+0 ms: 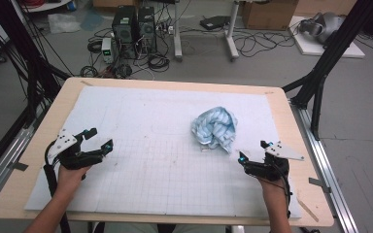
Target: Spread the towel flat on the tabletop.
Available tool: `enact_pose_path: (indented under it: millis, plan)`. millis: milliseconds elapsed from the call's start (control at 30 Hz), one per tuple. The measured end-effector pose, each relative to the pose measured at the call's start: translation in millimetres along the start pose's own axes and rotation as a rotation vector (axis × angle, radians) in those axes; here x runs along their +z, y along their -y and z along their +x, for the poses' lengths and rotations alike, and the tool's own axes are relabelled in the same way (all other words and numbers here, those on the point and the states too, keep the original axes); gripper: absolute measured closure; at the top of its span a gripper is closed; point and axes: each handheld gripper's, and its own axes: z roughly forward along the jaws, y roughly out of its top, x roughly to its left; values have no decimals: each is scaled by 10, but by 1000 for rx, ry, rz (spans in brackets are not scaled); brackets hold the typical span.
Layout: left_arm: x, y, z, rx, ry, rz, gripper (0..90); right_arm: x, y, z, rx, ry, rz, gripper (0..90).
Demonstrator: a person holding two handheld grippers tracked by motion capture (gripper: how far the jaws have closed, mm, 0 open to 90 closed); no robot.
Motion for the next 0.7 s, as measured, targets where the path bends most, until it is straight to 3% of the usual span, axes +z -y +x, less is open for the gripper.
enact_pose_path:
  millis: [433, 700]
  plan:
    - [6, 5, 5, -2, -11, 4, 186, 5, 33, -47, 21, -9, -7, 100]
    - [19, 9, 1, 3, 12, 3, 186, 13, -9, -11, 20, -40, 8, 100]
